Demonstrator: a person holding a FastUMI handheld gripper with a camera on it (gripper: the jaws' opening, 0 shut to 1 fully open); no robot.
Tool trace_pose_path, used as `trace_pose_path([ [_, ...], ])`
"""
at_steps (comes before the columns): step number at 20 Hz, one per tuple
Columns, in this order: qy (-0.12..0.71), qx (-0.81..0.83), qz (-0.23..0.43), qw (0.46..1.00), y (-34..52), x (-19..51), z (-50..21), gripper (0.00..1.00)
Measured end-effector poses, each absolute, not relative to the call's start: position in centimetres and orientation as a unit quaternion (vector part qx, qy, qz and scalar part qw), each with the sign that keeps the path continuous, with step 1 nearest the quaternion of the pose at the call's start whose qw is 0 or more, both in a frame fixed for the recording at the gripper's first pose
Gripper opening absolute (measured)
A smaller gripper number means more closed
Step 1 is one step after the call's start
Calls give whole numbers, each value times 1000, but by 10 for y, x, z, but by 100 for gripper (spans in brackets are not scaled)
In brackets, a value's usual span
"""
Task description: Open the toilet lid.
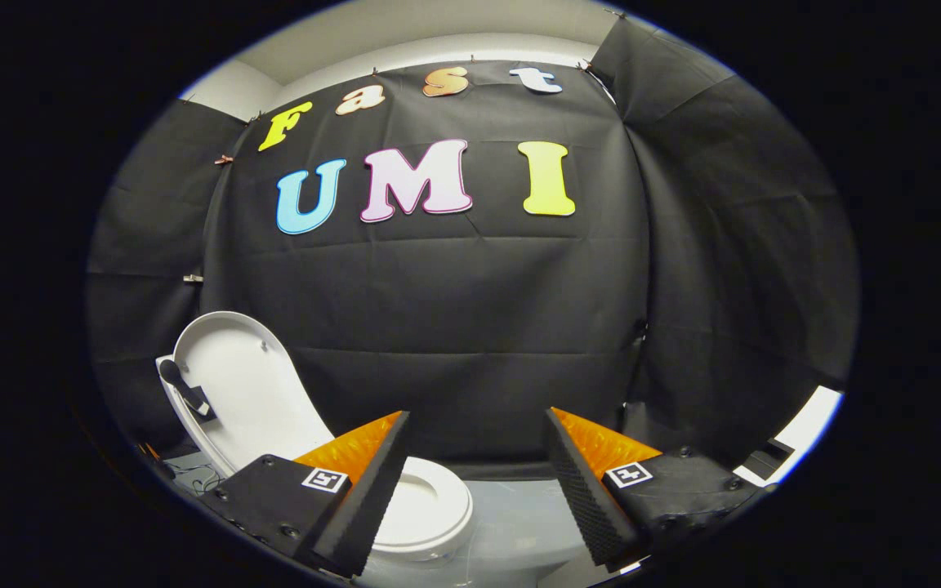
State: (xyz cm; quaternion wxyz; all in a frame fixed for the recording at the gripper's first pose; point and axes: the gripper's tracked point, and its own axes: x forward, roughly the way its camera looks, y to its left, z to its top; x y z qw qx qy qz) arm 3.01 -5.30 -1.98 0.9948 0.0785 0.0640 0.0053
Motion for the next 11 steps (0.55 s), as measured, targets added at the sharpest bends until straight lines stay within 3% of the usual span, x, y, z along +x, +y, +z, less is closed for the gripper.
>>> trace_pose_path([
  [11, 58, 82, 4, 995, -52, 30, -18, 99],
])
